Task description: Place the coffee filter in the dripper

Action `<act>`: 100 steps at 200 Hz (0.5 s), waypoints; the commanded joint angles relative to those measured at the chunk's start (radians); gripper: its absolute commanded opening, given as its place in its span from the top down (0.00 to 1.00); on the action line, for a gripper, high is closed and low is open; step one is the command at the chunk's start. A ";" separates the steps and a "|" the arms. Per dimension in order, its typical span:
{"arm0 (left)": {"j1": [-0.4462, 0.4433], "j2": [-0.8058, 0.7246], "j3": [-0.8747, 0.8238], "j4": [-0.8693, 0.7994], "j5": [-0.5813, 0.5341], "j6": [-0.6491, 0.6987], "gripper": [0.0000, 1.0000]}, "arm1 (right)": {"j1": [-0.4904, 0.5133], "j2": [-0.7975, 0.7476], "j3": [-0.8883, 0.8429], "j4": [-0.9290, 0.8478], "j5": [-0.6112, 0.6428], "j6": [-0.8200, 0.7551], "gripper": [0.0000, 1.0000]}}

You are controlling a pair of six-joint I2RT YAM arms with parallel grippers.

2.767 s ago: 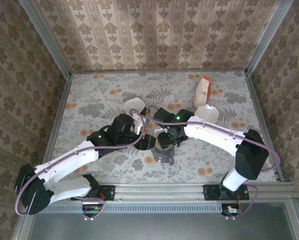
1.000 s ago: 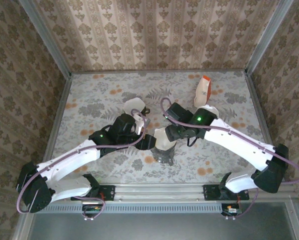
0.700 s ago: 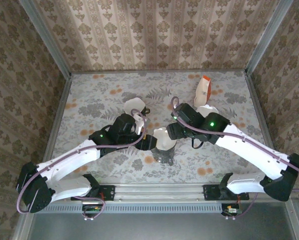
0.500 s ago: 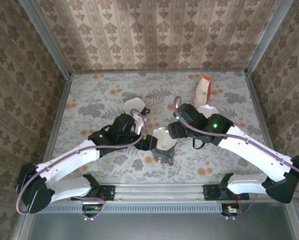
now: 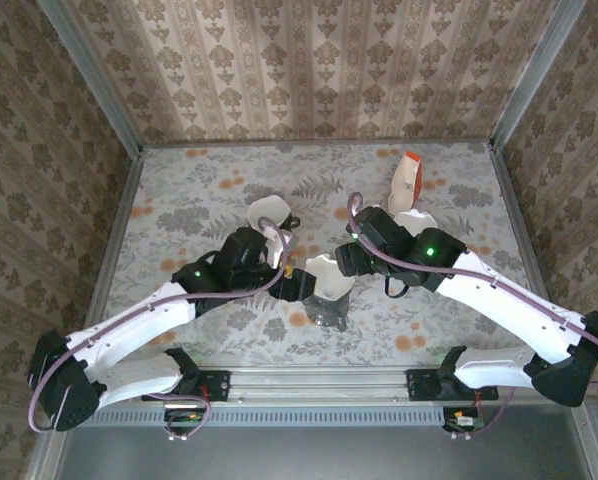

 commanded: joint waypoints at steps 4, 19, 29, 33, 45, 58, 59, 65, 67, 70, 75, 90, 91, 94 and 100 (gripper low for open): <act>0.001 -0.042 0.004 0.008 -0.025 0.005 0.08 | -0.003 -0.034 -0.022 0.037 0.032 0.015 0.23; 0.002 -0.062 0.014 -0.007 -0.045 0.009 0.00 | -0.003 -0.047 -0.030 0.054 0.035 0.013 0.23; 0.002 -0.076 0.021 -0.017 -0.061 0.012 0.00 | -0.003 -0.060 -0.038 0.070 0.036 0.012 0.22; 0.003 -0.083 0.025 -0.022 -0.068 0.014 0.00 | -0.002 -0.066 -0.042 0.075 0.038 0.015 0.23; 0.007 -0.102 0.046 -0.045 -0.101 0.021 0.00 | -0.003 -0.089 -0.059 0.099 0.054 0.026 0.22; 0.009 -0.141 0.061 -0.054 -0.158 0.027 0.00 | -0.003 -0.120 -0.089 0.140 0.062 0.032 0.20; 0.010 -0.144 0.062 -0.053 -0.163 0.027 0.00 | -0.003 -0.122 -0.092 0.143 0.063 0.032 0.20; 0.014 -0.167 0.061 -0.047 -0.185 0.030 0.00 | -0.003 -0.136 -0.105 0.161 0.065 0.033 0.19; 0.016 -0.173 0.062 -0.046 -0.194 0.032 0.00 | -0.003 -0.140 -0.110 0.165 0.066 0.033 0.19; 0.018 -0.184 0.062 -0.045 -0.205 0.033 0.00 | -0.003 -0.146 -0.115 0.172 0.069 0.034 0.17; 0.024 -0.201 0.060 -0.043 -0.230 0.037 0.00 | -0.003 -0.153 -0.121 0.178 0.076 0.038 0.16; 0.038 -0.246 0.048 -0.045 -0.306 0.050 0.00 | -0.003 -0.165 -0.132 0.183 0.117 0.051 0.15; 0.040 -0.248 0.048 -0.045 -0.311 0.050 0.00 | -0.003 -0.166 -0.132 0.183 0.120 0.052 0.15; 0.044 -0.255 0.044 -0.046 -0.326 0.052 0.00 | -0.003 -0.168 -0.134 0.182 0.128 0.056 0.15; 0.051 -0.265 0.041 -0.049 -0.350 0.053 0.00 | -0.003 -0.174 -0.141 0.189 0.147 0.065 0.15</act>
